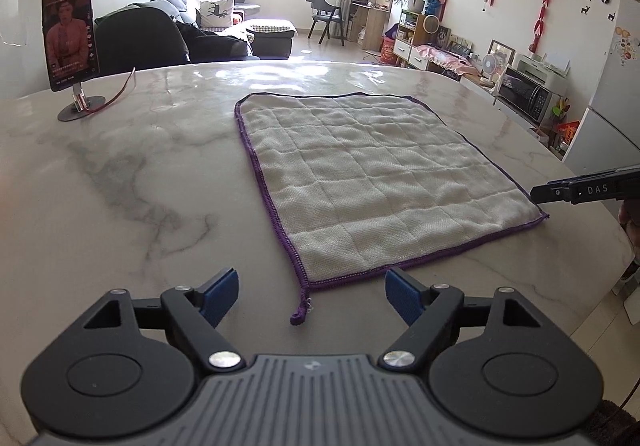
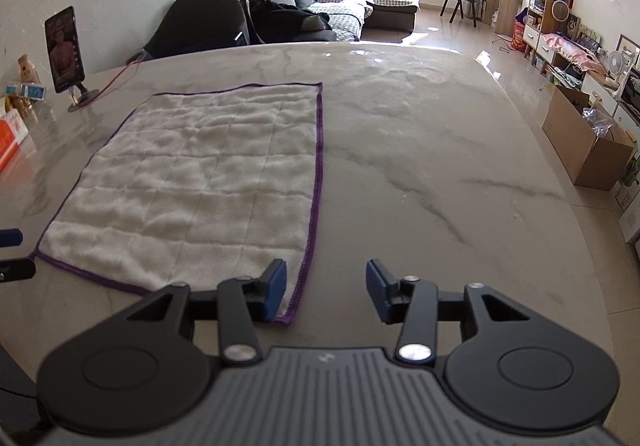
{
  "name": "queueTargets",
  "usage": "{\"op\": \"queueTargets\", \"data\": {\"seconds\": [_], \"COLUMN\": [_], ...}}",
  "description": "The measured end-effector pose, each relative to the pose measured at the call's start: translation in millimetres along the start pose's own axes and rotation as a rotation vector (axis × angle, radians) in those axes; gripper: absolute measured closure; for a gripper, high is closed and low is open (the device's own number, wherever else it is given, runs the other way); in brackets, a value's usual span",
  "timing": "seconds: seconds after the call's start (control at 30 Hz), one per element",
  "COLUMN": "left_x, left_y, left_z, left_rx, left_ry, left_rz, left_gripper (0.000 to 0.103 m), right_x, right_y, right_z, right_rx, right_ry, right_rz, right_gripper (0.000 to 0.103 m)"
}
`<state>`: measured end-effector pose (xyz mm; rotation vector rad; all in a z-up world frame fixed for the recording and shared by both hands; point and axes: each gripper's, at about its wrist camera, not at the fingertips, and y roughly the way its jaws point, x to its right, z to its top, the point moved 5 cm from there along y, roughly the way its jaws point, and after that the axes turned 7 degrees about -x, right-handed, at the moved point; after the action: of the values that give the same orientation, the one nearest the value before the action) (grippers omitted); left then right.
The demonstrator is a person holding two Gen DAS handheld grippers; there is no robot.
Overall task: Fold towel
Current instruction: 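Move both open grippers back from the flattened towel, then grasp the towel's purple hem with both grippers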
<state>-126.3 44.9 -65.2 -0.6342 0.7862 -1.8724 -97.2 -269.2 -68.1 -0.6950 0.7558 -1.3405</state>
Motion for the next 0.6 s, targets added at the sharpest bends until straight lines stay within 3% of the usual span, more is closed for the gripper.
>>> {"op": "queueTargets", "data": {"seconds": [0.13,0.33,0.43,0.5,0.6], "left_x": [7,10,9,7,3], "left_y": [3,5,4,5,6], "left_z": [-4,-4,-4,-3,-3], "left_rx": [-0.01,-0.001,0.002,0.005,0.011], "left_ry": [0.02,0.014,0.011,-0.005,-0.038], "left_rz": [0.004,0.033,0.04,0.044,0.041], "left_gripper": [0.026,0.049,0.066,0.087,0.095], "right_x": [-4,-8,-10,-12,-14], "right_y": [-2,-3,-3,-3,-2], "right_z": [-6,-13,-16,-18,-17], "right_rx": [-0.003,-0.004,-0.004,-0.003,0.007], "right_ry": [-0.004,-0.008,-0.01,-0.009,-0.016], "right_rz": [0.029,0.062,0.078,0.09,0.088], "right_gripper": [0.054,0.052,0.051,0.051,0.051]}}
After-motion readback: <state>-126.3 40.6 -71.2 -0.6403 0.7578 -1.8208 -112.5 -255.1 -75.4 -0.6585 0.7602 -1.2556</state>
